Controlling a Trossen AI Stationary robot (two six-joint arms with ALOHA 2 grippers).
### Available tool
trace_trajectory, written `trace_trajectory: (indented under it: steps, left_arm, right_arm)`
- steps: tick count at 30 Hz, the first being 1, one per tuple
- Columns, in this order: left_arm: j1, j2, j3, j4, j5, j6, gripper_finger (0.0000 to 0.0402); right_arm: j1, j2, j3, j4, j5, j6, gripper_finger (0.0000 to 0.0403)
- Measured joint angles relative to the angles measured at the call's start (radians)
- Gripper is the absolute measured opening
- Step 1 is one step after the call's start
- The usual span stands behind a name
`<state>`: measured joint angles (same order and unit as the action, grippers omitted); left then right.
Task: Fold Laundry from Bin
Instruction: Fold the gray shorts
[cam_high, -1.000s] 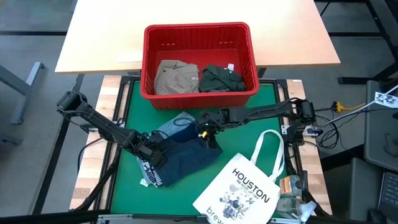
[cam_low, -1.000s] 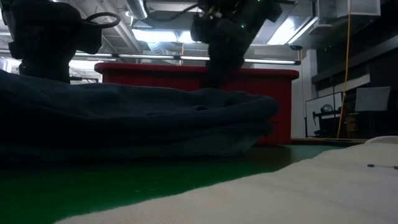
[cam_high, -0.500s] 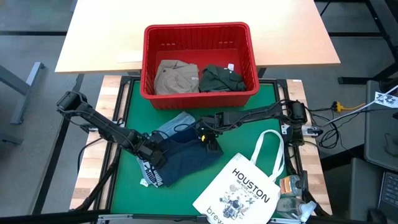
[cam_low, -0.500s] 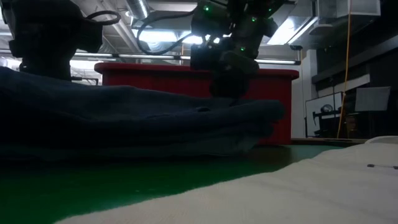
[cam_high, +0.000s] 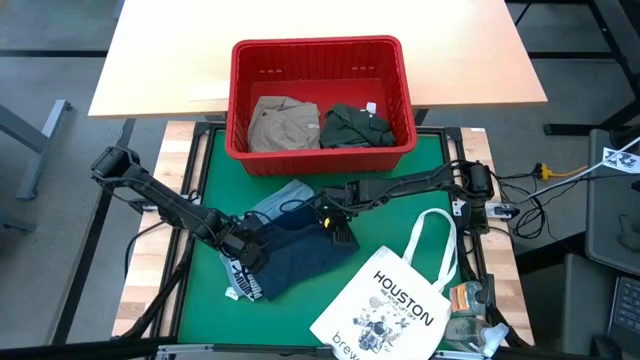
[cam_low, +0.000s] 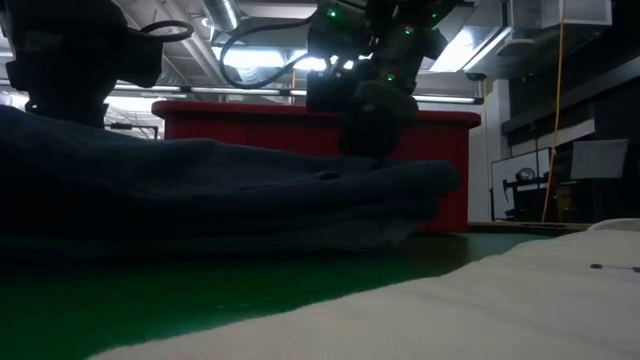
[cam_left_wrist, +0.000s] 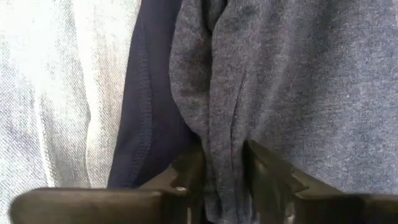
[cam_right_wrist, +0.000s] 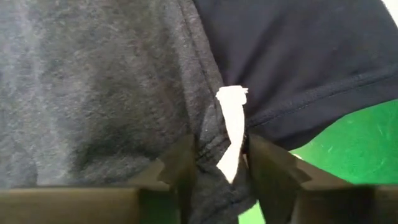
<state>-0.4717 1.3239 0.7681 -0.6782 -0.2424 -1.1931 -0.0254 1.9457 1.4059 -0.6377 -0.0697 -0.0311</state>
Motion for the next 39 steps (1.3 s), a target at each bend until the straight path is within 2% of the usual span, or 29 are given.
trace_trajectory:
  steps: [8,11,18,24,33,39]
  left_arm:
    - [0.000,0.000,0.000,0.005,0.001,0.000,0.0020]
    - [0.000,0.000,0.000,0.018,0.002,-0.008,0.0007]
    - [0.000,-0.013,0.000,0.017,0.002,-0.035,0.0005]
    - [0.000,-0.063,0.002,0.010,0.002,-0.036,0.0003]
    - [-0.006,-0.166,0.002,-0.065,0.031,-0.073,0.0002]
    - [-0.034,-0.242,0.003,-0.188,0.030,-0.165,0.0001]
  right_arm:
    - [0.000,0.000,0.000,-0.001,-0.033,0.000,0.0035]
    - [0.000,0.000,0.000,0.001,-0.034,0.000,0.0010]
    - [0.000,0.001,0.034,-0.008,-0.036,0.000,0.0033]
    - [0.000,0.002,0.101,-0.001,-0.035,-0.002,0.0010]
    - [-0.001,0.002,0.156,0.015,0.055,-0.004,0.0021]
    - [-0.001,0.002,0.157,0.012,0.187,-0.005,0.0011]
